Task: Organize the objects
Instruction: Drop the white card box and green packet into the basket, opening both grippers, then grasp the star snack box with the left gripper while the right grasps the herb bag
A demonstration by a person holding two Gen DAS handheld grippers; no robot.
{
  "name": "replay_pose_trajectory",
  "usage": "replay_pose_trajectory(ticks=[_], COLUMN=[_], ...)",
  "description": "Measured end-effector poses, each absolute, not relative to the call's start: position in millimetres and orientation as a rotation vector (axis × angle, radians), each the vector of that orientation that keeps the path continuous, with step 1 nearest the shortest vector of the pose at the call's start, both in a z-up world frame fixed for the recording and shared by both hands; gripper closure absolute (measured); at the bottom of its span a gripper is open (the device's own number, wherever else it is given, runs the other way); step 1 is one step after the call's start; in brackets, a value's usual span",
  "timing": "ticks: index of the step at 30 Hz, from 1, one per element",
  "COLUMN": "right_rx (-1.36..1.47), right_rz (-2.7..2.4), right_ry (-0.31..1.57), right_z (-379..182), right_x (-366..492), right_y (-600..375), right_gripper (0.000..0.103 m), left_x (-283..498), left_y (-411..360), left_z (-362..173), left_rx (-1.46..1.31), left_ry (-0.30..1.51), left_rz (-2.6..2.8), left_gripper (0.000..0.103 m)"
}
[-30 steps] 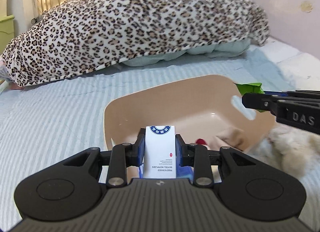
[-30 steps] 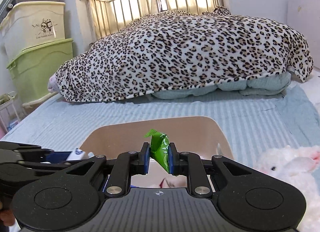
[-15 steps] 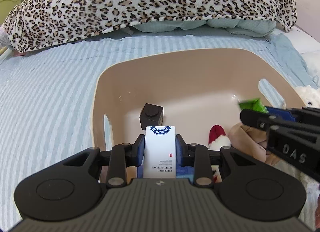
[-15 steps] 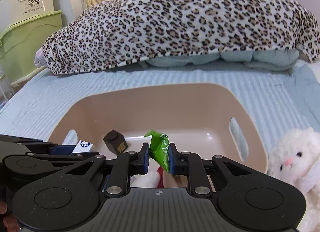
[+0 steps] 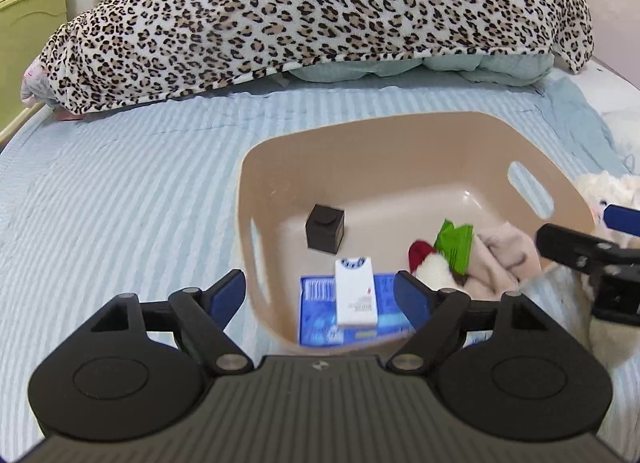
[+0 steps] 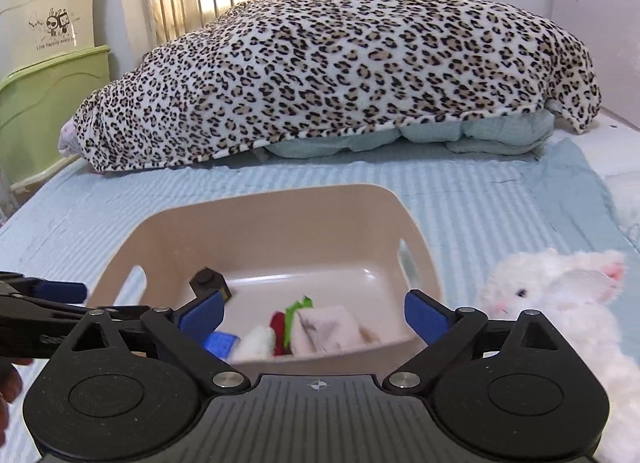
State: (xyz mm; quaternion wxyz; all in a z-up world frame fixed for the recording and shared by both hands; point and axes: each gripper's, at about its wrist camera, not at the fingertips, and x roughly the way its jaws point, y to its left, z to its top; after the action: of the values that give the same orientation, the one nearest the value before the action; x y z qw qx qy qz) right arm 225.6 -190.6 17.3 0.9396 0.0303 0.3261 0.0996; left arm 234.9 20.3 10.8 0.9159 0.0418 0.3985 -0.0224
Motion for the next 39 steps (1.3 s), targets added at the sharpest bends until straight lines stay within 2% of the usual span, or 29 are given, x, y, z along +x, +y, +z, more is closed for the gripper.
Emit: replay_pose_trajectory(ticks=[6,17,29,39], right_rx=[0.046,0.043,0.032,0.136], right_rz=[0.208,0.23,0.272,0.315], right_ry=[0.693,0.768,0.869,0.952], right_z=[10,-14,-49,-71], right_x=[205,187,195,221], right_y=[-197,-190,-163,-150], right_gripper=[0.0,0.0,0.0,0.0], left_x=[210,176,182,191], left_y=[34,50,54,62], left_z=[11,-3,-53,-59], left_rx=[0.063,0.06,0.072,0.025], left_ry=[0.808,0.842,0.942,0.964], left_rz=[-0.03,-0.041,-0.029,-0.062], left_gripper=[0.017,0.017,0.017,0.017])
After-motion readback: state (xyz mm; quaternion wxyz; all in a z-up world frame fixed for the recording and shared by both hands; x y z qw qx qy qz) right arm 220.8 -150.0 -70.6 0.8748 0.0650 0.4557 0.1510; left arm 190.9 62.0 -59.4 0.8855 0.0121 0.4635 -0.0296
